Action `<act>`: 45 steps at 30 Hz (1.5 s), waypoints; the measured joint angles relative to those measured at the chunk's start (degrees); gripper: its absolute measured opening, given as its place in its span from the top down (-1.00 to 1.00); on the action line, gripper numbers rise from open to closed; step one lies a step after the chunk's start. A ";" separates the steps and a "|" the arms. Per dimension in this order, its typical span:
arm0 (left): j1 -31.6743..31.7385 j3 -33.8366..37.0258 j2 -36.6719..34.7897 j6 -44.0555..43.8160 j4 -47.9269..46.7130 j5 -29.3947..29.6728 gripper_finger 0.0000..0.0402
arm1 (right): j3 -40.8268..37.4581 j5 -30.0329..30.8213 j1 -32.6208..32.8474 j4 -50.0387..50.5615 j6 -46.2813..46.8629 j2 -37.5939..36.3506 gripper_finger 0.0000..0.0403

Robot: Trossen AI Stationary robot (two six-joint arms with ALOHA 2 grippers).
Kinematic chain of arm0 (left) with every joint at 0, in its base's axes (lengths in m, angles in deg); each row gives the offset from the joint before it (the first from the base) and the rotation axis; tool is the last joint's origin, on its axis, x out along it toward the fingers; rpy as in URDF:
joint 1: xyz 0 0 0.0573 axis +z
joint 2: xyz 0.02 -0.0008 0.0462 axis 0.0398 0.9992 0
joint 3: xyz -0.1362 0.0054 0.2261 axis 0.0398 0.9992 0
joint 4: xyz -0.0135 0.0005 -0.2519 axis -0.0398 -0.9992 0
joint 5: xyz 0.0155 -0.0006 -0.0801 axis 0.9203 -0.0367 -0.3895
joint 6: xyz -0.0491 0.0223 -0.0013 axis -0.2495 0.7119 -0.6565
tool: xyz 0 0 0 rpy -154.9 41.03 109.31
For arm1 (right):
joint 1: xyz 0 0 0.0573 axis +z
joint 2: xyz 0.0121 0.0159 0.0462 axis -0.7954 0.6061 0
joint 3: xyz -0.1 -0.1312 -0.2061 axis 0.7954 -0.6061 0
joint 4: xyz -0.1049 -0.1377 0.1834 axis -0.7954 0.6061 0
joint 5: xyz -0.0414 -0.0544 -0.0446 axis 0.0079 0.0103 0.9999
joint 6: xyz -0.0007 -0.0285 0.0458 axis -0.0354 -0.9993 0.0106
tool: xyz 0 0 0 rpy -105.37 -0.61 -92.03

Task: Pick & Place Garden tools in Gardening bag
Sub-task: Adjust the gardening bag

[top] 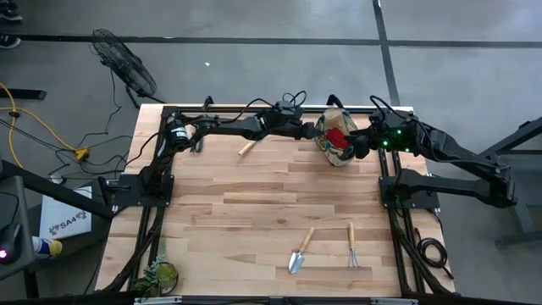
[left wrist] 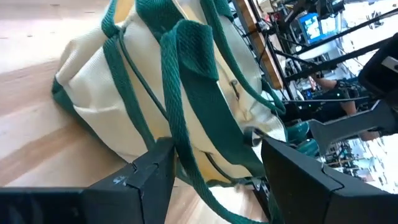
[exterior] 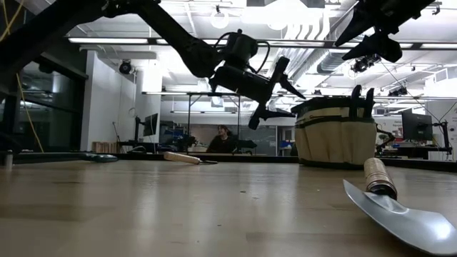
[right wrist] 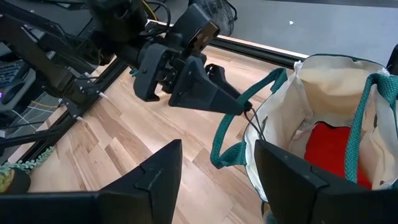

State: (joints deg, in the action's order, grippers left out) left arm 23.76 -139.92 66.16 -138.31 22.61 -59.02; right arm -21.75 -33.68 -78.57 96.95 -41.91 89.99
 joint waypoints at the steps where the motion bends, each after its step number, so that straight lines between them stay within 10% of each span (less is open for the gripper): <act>1: -0.14 0.00 0.00 0.00 -0.06 0.00 -0.15 | 0.00 -0.01 0.00 0.00 0.00 0.00 0.04; 36: -0.07 0.02 0.00 3.28 -1.95 -2.13 0.95 | 0.00 -0.61 0.00 2.78 2.06 0.02 0.04; 45: -0.09 0.03 0.00 3.17 -2.14 -8.31 0.97 | 0.00 -0.40 -0.01 2.93 6.17 0.02 0.04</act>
State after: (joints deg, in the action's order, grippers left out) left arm 23.67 -139.89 66.16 -135.15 20.48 -67.33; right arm -21.75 -34.09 -78.58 99.88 -35.75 90.01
